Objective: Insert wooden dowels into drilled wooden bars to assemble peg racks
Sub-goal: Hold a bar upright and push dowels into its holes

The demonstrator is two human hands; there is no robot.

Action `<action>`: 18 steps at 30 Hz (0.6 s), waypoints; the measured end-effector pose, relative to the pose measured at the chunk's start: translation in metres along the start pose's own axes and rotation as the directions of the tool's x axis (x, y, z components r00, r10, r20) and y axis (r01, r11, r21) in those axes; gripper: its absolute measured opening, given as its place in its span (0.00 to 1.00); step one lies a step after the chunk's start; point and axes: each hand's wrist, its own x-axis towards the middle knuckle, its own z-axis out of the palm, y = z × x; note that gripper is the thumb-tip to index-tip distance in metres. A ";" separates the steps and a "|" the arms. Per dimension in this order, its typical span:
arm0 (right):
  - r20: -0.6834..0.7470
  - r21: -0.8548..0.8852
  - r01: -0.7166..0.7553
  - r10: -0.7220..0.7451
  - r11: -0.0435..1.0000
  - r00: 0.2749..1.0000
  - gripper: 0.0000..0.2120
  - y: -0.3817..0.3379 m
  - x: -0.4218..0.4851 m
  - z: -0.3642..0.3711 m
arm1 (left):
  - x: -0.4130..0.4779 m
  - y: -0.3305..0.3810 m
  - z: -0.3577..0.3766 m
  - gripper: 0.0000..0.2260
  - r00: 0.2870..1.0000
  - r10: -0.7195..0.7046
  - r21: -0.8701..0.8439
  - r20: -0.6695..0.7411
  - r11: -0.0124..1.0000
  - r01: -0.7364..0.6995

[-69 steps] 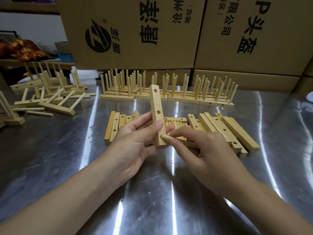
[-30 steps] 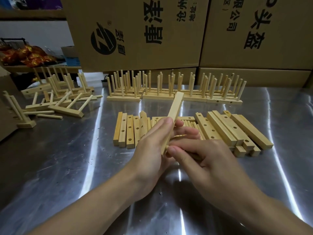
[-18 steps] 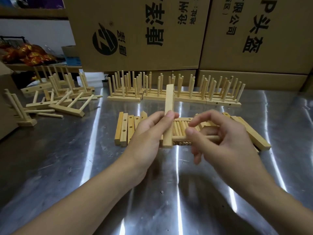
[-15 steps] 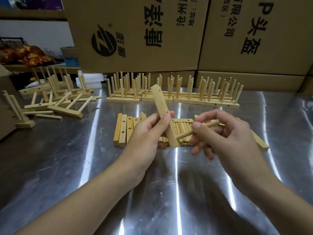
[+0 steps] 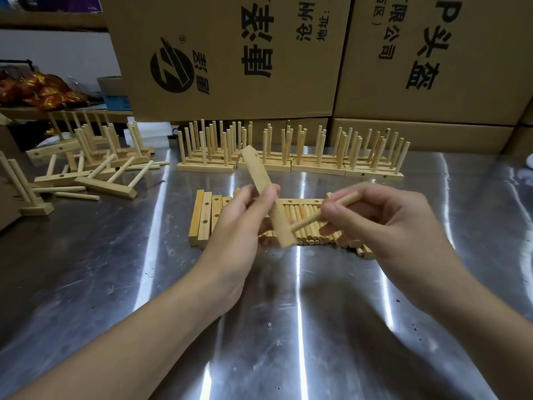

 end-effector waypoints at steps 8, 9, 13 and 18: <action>0.378 -0.666 0.298 -0.035 0.684 0.925 0.14 0.001 -0.019 0.034 | -0.011 0.000 0.010 0.18 0.997 -0.031 0.062 0.066 0.998 0.027; 0.361 -0.665 0.305 -0.065 0.682 0.930 0.15 0.001 -0.019 0.036 | -0.013 0.001 0.011 0.18 0.997 -0.027 0.039 0.071 0.999 0.024; 0.260 -0.577 0.269 -0.139 0.771 0.956 0.17 0.001 -0.021 0.041 | -0.020 0.005 0.016 0.23 0.995 0.047 -0.026 0.086 0.999 -0.045; 0.191 -0.269 0.041 0.012 0.962 0.981 0.19 0.003 -0.023 0.046 | -0.025 0.007 0.019 0.25 0.978 0.175 0.041 0.117 0.983 -0.181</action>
